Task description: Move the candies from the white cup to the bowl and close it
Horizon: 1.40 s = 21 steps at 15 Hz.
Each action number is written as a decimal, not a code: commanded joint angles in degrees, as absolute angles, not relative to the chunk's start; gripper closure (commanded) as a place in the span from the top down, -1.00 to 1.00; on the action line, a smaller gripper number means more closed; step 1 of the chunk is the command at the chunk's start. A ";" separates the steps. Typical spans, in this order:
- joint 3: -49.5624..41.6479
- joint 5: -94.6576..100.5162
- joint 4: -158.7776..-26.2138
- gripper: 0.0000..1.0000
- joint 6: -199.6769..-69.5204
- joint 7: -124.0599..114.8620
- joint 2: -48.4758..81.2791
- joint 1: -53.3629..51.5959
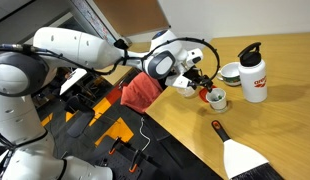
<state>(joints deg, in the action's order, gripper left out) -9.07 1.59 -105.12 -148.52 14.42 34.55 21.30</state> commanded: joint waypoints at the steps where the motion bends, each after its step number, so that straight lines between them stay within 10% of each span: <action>1: -6.49 -1.45 -102.60 1.00 -149.27 16.87 37.24 24.01; 13: -4.09 -3.36 -95.29 0.98 -146.90 17.72 43.97 25.89; 14: -4.28 -3.12 -94.74 0.48 -146.80 17.43 44.61 25.67; 21: -4.86 -2.54 -92.12 -0.34 -145.96 16.38 46.90 24.95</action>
